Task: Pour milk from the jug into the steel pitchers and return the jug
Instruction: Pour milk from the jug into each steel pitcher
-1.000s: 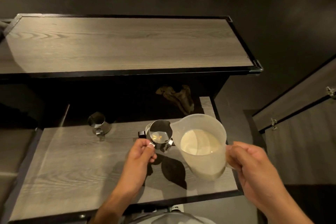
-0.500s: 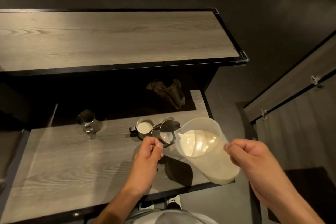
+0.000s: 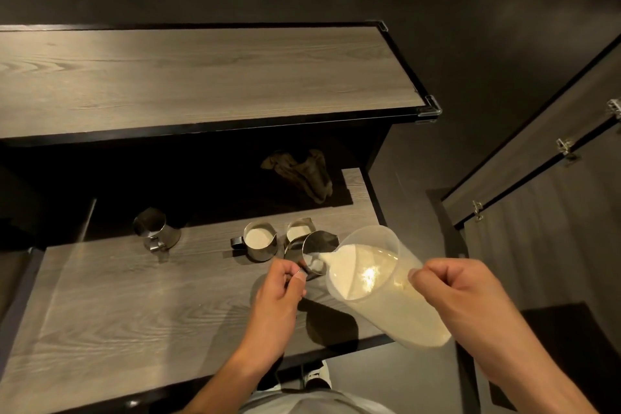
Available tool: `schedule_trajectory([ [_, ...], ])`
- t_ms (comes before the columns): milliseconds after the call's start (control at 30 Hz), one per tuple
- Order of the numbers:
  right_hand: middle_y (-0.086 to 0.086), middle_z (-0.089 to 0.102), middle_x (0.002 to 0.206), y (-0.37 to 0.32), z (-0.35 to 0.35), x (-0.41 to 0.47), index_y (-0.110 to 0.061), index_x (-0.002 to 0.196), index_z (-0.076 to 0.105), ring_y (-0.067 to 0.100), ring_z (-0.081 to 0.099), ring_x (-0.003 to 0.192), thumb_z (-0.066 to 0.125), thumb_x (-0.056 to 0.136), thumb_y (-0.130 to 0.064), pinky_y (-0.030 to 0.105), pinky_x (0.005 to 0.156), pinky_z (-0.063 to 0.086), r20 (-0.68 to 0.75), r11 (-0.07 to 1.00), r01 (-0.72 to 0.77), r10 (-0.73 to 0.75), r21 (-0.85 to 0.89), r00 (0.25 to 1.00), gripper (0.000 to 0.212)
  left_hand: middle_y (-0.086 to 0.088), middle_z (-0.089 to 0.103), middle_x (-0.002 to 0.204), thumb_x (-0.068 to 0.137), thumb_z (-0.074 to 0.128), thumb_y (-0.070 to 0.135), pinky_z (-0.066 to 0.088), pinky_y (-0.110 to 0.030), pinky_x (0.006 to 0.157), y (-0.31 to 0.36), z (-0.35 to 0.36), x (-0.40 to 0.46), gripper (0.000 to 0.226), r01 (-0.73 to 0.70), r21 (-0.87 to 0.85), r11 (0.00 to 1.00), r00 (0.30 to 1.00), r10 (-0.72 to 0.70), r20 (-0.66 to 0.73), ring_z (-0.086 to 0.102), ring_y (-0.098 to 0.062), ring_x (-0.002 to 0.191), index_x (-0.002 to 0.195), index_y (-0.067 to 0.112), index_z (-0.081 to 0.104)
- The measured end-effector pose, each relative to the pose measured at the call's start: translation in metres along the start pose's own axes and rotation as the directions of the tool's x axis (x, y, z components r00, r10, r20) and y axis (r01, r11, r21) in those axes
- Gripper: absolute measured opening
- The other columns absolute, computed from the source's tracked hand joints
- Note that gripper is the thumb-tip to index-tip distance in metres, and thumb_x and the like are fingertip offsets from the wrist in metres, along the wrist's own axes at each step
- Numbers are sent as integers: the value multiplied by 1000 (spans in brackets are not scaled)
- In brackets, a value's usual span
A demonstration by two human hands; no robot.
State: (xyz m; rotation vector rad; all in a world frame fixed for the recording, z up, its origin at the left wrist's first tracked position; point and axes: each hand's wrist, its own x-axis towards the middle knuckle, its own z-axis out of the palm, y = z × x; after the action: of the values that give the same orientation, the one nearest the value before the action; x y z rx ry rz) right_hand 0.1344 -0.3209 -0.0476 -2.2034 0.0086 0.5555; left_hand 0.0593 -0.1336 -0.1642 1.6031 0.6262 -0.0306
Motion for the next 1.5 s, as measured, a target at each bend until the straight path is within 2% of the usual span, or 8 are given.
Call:
schedule_trajectory([
  [200,-9,52,51,-2,3,-4,-4,53,52,15,50,65,61,84,-22,21,52,40,14,999,3,-3,-45,1000,37,-4,58,81,98,46,19,48,-43,85,-2,0,-8,13,16,-21,1000,1000,-17,-11,56,-19,81,93,14,56],
  [333,-2,57,60,-4,4,-6,1,58,56,18,56,70,61,84,-23,21,53,43,33,997,10,-7,-73,999,36,-5,59,80,98,46,18,48,-42,84,-5,-2,-12,12,19,-28,999,999,-19,-33,57,-23,82,92,14,56],
  [500,-1,55,57,-8,9,-6,-5,54,55,18,55,65,61,83,-23,21,52,42,52,993,19,-13,-113,999,35,-4,57,79,98,45,15,46,-38,83,-9,-5,-15,13,39,-54,998,998,-41,-46,55,-18,80,91,14,56],
  [633,4,61,64,-10,12,-7,3,62,59,20,60,71,62,83,-24,22,53,46,63,990,28,-19,-139,998,34,-4,58,80,98,46,16,47,-40,85,-12,-8,-16,12,45,-60,997,997,-49,-60,56,-17,80,91,13,56],
  [800,3,57,62,-16,16,-8,-2,56,55,18,57,69,62,83,-23,23,53,44,41,985,43,-37,-169,998,35,-5,59,83,98,46,16,47,-38,86,-13,-11,-16,12,58,-71,996,996,-62,-61,57,-19,83,92,15,56],
  [1033,9,64,70,-19,21,-8,-1,62,61,21,62,75,62,84,-24,37,64,56,48,978,38,-29,-203,998,32,-6,58,81,98,46,16,47,-38,84,-16,-14,-16,11,80,-99,992,994,-87,-72,55,-19,81,90,15,55],
  [1233,7,64,70,-20,25,-5,-9,56,59,21,63,74,62,84,-23,29,58,53,65,980,36,-24,-195,998,32,-5,58,81,97,47,18,47,-42,86,-17,-18,-14,12,94,-112,989,991,-104,-79,56,-19,81,89,16,55],
  [1500,4,62,67,-25,27,-2,-14,51,55,19,62,70,62,84,-22,20,51,42,79,985,39,-26,-166,996,35,-5,57,80,97,46,16,46,-35,82,-18,-22,-10,12,103,-141,985,991,-114,-72,54,-17,80,89,17,55],
])
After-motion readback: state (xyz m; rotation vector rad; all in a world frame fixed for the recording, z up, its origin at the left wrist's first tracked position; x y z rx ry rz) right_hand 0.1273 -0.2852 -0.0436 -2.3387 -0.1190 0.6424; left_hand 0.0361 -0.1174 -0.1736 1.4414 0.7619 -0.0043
